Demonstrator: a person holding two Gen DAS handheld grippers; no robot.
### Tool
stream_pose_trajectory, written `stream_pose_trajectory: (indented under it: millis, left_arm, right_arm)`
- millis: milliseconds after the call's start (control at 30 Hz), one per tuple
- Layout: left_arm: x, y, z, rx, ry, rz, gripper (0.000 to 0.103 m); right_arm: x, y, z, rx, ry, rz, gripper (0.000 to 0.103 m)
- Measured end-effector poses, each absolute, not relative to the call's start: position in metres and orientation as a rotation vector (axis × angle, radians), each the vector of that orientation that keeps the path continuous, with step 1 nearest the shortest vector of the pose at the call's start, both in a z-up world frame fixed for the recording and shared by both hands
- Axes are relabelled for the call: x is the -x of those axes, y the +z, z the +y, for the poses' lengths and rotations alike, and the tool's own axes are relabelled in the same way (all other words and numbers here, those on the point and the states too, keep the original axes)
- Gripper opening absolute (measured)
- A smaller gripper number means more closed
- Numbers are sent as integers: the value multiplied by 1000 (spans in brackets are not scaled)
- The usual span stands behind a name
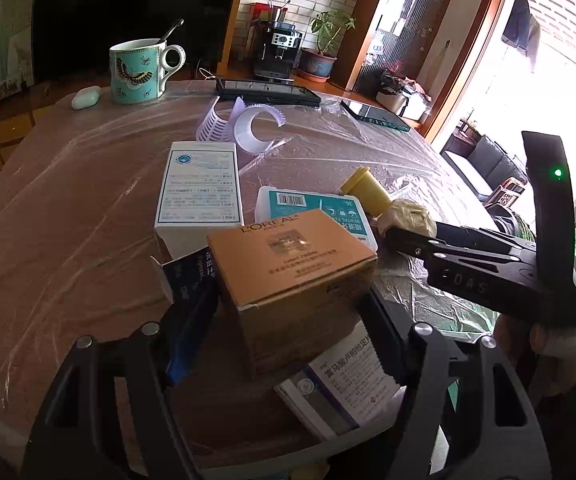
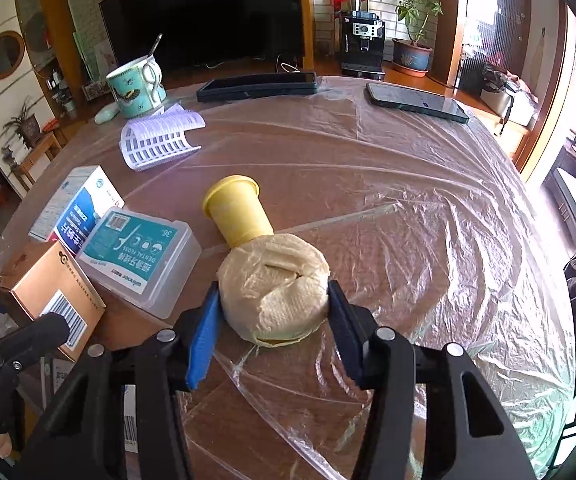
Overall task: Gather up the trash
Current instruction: 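Grasp the L'Oréal box with left tool while right tool grasps wrapped ball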
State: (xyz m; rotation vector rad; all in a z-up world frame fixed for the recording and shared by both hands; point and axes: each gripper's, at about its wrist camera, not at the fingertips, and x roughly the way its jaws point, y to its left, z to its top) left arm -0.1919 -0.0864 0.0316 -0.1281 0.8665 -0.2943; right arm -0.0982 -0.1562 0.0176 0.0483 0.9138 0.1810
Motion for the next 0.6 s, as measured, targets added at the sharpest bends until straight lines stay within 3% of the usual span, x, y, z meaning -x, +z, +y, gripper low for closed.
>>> stream_pose_trajectory:
  millis: [600]
  left_arm:
    - [203, 43, -81, 111, -303, 836, 72]
  right_arm:
    - [134, 37, -161, -103, 226, 843, 51]
